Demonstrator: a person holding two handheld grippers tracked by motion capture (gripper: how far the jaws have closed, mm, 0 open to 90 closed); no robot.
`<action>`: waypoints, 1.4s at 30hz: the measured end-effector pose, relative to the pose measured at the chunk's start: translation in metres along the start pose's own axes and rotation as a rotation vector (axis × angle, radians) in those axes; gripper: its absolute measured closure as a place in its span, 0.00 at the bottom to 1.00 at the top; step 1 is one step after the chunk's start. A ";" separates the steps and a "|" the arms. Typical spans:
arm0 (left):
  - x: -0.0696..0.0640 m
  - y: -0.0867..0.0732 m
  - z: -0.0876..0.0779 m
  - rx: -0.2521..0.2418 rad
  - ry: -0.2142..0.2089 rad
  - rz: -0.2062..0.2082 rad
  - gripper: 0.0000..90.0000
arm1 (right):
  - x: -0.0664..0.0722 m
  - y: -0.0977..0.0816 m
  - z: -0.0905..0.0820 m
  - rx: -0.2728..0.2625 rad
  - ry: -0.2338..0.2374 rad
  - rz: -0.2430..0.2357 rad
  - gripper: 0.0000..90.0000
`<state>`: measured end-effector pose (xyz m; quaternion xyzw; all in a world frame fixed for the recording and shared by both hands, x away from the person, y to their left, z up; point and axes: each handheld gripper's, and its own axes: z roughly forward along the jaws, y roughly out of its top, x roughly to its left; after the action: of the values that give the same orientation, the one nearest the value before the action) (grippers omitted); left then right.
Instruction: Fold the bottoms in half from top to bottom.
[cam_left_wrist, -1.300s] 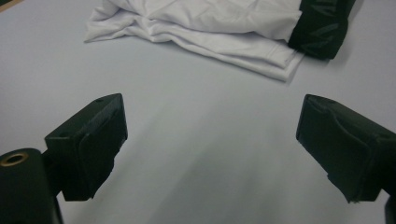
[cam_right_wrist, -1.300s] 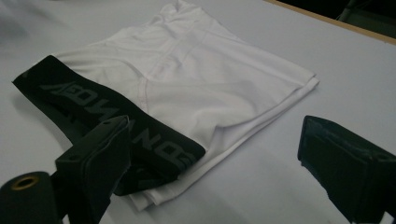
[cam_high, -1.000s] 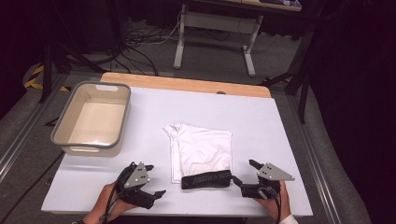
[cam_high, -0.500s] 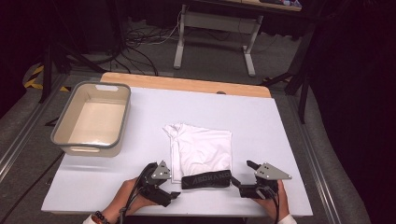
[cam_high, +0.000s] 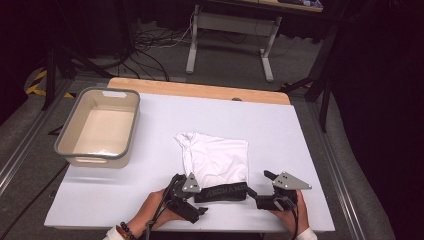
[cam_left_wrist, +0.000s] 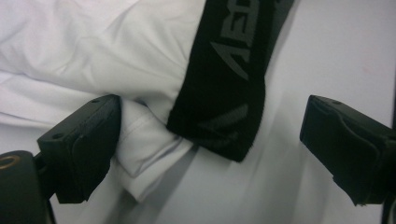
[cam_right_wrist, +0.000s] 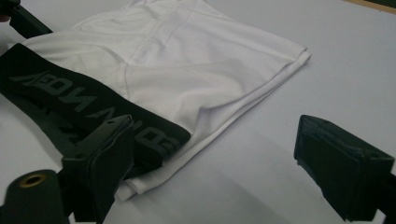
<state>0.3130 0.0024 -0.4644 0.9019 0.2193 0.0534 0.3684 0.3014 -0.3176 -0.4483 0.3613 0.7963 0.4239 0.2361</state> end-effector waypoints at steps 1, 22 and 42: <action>0.000 0.001 0.001 -0.006 0.004 -0.011 0.10 | -0.001 0.002 0.001 0.003 -0.004 -0.007 0.13; 0.004 0.002 -0.003 -0.019 0.045 0.100 0.65 | -0.077 0.065 0.121 0.175 0.021 0.113 0.18; 0.011 -0.002 -0.010 -0.029 0.024 0.151 0.86 | -0.050 0.062 0.114 0.190 0.143 0.092 0.89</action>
<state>0.3193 0.0152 -0.4591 0.9097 0.1543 0.0950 0.3736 0.4342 -0.2750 -0.4525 0.3869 0.8302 0.3815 0.1240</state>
